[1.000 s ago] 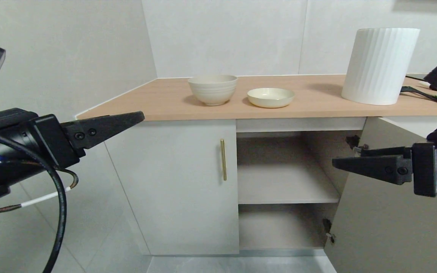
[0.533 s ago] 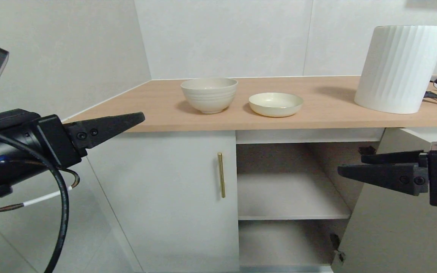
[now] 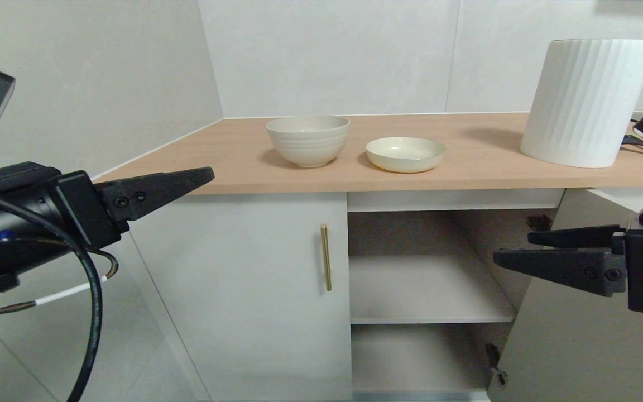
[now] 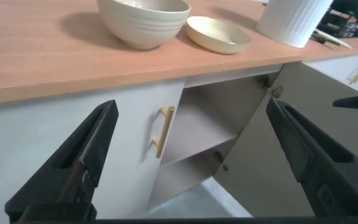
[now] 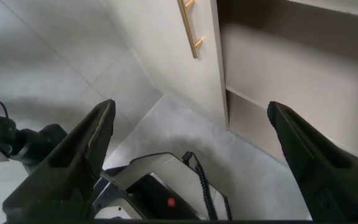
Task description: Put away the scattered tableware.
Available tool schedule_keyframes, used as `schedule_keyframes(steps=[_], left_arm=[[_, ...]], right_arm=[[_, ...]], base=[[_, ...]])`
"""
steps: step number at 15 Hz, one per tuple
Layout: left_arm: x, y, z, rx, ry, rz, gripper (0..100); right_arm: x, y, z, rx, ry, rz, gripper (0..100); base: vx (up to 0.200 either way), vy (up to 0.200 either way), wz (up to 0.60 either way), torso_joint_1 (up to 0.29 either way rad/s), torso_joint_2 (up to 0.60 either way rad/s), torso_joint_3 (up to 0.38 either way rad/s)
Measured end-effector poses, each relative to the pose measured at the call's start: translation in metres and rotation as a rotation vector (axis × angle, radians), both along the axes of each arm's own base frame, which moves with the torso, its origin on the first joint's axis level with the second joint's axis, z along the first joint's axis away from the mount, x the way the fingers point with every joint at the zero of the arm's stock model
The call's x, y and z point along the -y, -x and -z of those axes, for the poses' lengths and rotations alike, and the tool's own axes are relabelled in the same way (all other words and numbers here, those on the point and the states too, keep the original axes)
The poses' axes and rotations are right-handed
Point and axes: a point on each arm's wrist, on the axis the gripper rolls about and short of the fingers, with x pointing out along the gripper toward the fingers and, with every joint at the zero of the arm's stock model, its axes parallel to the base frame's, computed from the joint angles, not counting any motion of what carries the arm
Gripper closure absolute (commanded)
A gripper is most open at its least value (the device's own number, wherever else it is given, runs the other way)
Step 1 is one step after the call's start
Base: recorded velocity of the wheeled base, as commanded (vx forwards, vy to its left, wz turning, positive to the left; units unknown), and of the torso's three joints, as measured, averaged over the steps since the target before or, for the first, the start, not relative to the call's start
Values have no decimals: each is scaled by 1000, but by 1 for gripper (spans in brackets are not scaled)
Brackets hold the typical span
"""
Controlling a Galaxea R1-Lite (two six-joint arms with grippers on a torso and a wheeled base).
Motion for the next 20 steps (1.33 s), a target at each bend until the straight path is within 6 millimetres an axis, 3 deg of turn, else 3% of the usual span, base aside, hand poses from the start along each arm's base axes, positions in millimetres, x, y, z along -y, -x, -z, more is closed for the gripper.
schedule_keyframes(steps=[8, 20], left_arm=[[4, -10, 7, -34, -10, -1, 0], [10, -30, 26, -118, -37, 1, 0]], right_arm=[[-2, -5, 3, -16, 10, 10, 0], [0, -27, 11, -22, 12, 73, 0]], base=[[0, 0, 0, 116, -404, -286], [0, 0, 0, 194, -473, -290]])
